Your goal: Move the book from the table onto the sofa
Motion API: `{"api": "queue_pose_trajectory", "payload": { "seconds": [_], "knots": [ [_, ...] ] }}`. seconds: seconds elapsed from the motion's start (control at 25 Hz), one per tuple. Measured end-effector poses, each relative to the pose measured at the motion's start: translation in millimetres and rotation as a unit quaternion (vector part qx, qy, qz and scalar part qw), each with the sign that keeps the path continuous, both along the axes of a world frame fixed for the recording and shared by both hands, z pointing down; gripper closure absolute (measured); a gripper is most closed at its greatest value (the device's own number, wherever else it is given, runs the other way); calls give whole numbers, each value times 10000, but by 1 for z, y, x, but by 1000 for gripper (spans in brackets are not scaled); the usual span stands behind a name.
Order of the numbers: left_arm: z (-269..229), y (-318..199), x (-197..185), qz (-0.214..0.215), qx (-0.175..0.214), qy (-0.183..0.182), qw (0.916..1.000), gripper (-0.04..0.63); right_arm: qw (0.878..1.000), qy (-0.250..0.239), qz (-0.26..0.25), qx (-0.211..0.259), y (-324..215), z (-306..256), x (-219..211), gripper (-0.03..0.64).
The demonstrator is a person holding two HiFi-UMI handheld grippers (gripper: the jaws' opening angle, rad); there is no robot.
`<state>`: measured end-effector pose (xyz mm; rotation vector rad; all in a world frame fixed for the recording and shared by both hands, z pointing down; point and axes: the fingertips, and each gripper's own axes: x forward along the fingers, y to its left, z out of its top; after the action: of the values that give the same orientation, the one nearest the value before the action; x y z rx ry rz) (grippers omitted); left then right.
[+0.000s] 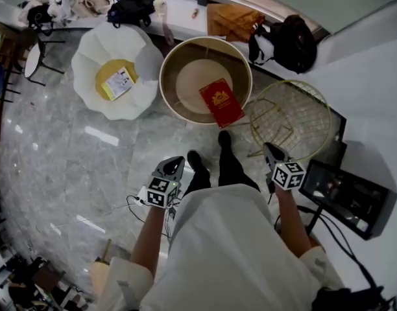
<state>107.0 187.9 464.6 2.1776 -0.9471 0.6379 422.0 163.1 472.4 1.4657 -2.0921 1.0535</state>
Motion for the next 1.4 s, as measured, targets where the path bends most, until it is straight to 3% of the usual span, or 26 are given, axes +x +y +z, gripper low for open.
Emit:
{"api": "queue_pose_trajectory", "payload": {
  "seconds": [0.36,0.72,1.08,1.4],
  "knots": [
    [18,-36,62,-487,-154,189,9985,594,9961,-147,-762,-430,-49,45,17,575],
    [68,-53,109,-1045,-606,539,9912,594,9819,-192,-1611,-980,-70,103,29,575],
    [147,-67,125,-1597,-1093,723,9784,593,9605,-269,-2397,-1389,-86,169,23,574],
    [225,-76,131,-1869,-1443,842,9681,592,9519,-237,-2562,-1664,-102,238,23,571]
  ]
}}
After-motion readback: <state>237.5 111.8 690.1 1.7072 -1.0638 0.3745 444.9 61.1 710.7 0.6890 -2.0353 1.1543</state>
